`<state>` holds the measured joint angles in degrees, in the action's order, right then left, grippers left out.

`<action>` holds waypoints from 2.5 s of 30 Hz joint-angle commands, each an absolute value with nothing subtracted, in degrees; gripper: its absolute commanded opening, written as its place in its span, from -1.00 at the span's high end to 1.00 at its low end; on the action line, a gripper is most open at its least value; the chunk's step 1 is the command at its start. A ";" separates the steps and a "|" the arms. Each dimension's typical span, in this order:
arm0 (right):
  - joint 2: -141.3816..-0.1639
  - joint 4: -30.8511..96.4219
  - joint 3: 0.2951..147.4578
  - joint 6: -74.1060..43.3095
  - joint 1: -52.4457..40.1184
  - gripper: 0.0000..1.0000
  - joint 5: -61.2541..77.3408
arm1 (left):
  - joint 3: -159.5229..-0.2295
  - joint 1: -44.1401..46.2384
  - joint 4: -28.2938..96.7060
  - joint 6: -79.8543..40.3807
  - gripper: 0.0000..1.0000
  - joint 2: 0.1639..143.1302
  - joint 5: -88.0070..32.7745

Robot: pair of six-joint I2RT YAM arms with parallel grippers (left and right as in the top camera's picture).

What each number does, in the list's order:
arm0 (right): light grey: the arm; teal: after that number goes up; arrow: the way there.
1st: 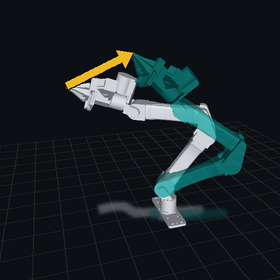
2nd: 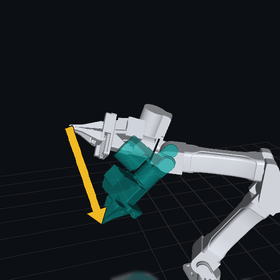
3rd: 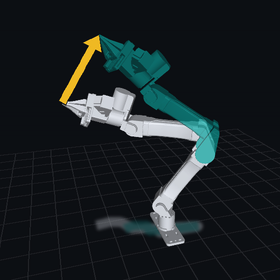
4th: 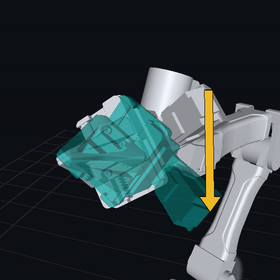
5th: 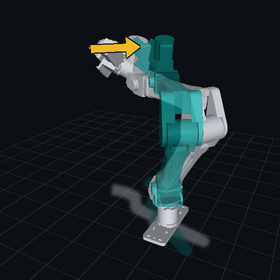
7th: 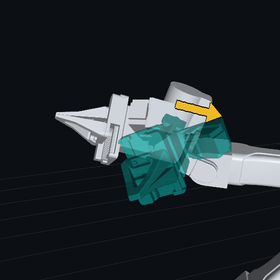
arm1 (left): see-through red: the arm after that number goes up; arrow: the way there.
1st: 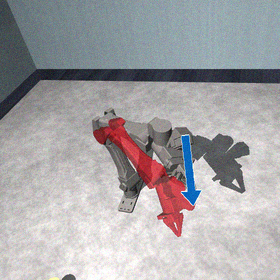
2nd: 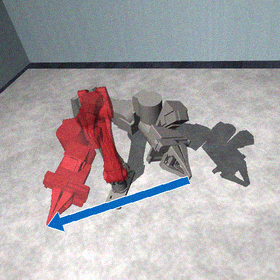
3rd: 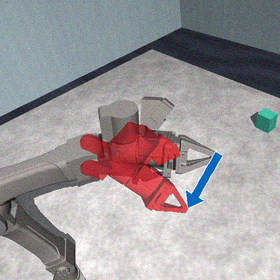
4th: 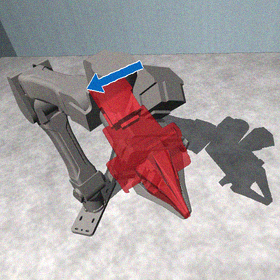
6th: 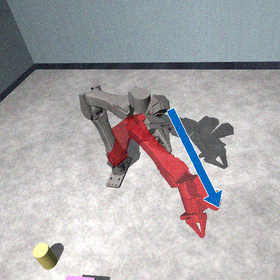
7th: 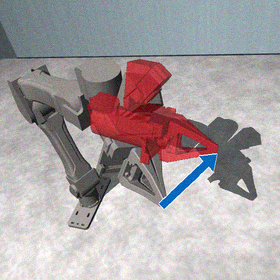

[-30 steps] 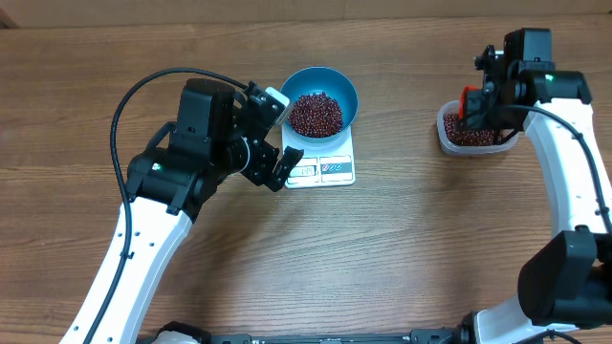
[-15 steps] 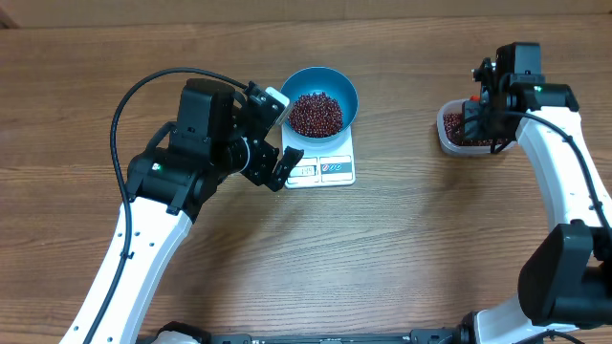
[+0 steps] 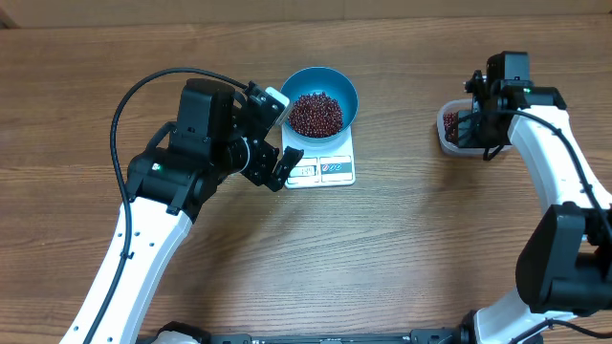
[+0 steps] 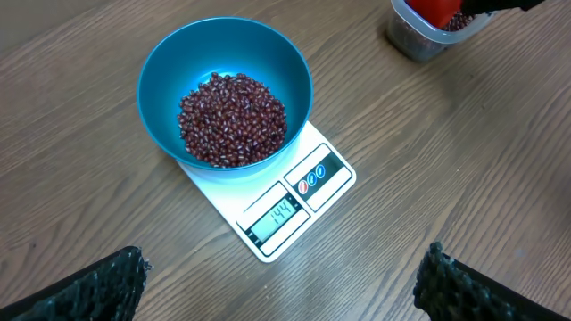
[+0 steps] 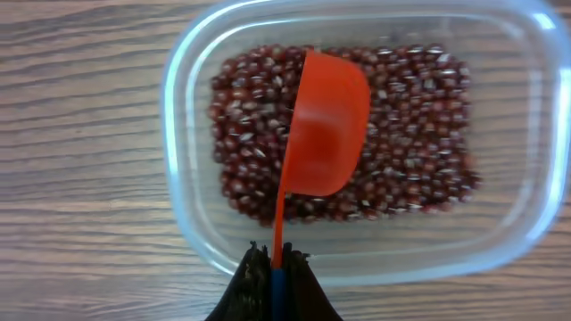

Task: Scoop item into bowl and weigh 150g on scale
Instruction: 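Move the right gripper with scoop back to the bean tub, then drag the red scoop through the beans in the tub to fill it, then lift the filled scoop and carry it over the teal bowl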

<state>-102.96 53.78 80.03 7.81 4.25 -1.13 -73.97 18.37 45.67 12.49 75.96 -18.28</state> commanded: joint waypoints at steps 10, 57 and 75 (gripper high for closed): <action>-102.89 54.74 79.88 9.04 5.67 0.93 11.31 | -74.74 18.39 45.65 13.74 -0.99 75.31 -19.07; -99.00 59.24 80.40 13.54 25.45 0.92 54.13 | -74.74 18.39 45.65 13.74 -0.99 75.31 -19.07; -93.17 48.12 86.28 3.49 -0.93 0.93 50.74 | -74.74 18.41 45.65 13.74 -0.99 75.31 -19.07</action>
